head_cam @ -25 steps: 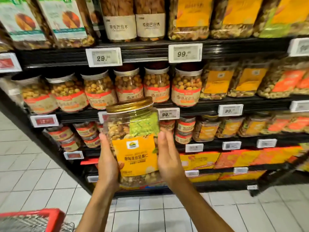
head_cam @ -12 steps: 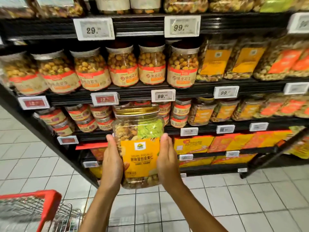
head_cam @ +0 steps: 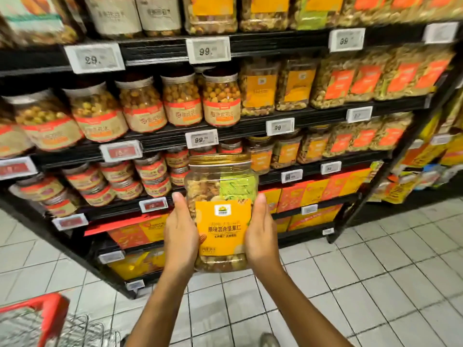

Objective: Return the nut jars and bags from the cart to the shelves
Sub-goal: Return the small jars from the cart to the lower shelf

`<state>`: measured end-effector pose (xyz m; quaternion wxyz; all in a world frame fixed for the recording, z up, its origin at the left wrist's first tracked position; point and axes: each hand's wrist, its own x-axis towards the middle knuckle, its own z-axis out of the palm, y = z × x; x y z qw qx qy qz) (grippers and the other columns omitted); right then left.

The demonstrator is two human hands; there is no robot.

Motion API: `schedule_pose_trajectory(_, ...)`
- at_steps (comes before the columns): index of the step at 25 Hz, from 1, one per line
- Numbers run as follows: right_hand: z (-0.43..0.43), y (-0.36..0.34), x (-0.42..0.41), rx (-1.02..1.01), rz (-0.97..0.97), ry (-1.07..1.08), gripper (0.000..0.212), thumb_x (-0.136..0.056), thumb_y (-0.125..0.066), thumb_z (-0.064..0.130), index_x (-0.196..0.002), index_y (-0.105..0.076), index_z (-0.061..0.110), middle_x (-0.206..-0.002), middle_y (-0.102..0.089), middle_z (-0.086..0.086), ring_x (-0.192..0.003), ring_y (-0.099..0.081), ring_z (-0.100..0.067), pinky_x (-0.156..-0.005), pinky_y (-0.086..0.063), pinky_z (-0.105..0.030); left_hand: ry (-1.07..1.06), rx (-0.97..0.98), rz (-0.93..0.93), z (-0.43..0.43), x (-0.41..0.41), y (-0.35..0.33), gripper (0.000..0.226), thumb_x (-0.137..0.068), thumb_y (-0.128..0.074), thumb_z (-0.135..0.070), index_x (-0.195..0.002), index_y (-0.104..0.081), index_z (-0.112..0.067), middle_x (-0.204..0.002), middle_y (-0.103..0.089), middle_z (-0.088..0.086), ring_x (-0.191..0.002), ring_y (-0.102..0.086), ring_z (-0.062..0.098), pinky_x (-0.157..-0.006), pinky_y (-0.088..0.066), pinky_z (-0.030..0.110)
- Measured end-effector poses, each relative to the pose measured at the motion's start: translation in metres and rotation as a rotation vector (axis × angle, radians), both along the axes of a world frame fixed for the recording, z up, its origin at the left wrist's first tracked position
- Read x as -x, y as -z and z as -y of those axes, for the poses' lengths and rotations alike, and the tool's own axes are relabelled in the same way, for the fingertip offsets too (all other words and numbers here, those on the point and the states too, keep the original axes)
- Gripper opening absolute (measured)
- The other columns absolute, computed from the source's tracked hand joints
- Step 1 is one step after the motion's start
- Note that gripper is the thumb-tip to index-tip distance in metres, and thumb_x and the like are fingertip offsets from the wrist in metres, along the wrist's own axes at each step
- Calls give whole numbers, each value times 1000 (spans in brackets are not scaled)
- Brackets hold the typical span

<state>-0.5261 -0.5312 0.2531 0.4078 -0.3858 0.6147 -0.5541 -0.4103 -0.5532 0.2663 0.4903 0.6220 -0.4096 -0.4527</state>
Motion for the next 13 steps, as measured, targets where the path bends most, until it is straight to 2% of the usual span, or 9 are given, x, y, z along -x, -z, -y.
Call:
schedule_pose_trajectory(2,2,6,17,-9,23,35,92,-68,-15,76,-134,-48,21,-131,-56,0,-125,-48,-16,-108,-36,-40,17,-9,5,5,19,8,70,-91,-18,-65,-73,-66,-18,-58,-68,0,-63,-66,21,-60,-49,28)
schedule_pose_trajectory(4,13,17,41,12,33,66,90,-70,-17,78,-133,-49,21,-127,-57,1,-124,-49,-18,-108,-36,-40,-9,-48,-4,19,45,19,66,-91,-18,-64,-77,-66,-21,-60,-70,-1,-66,-68,17,-58,-49,28)
schedule_pose_trajectory(7,46,32,86,6,-9,39,92,-70,-16,83,-126,-53,20,-120,-62,-4,-117,-54,-20,-102,-41,-45,-83,-106,-34,50,93,34,59,-93,-20,-63,-74,-62,-26,-72,-68,-4,-80,-65,19,-73,-50,34)
schedule_pose_trajectory(10,91,49,130,15,-57,14,70,-80,-17,73,-114,-56,27,-103,-66,2,-101,-60,-12,-96,-46,-42,-141,-148,-69,89,137,52,63,-93,-20,-63,-84,-67,-22,-79,-66,-5,-87,-63,21,-86,-49,38)
schedule_pose_trajectory(11,107,57,143,22,-63,-1,70,-83,-17,70,-118,-56,24,-103,-66,2,-100,-60,-13,-96,-46,-41,-161,-150,-74,103,151,61,64,-93,-19,-63,-85,-67,-21,-81,-67,-3,-91,-63,24,-90,-49,40)
schedule_pose_trajectory(13,132,78,164,11,-55,-22,80,-80,-16,73,-127,-52,20,-108,-65,2,-103,-58,-13,-98,-44,-35,-205,-134,-85,124,172,80,59,-93,-20,-63,-72,-59,-24,-78,-65,-4,-89,-63,24,-93,-48,42)
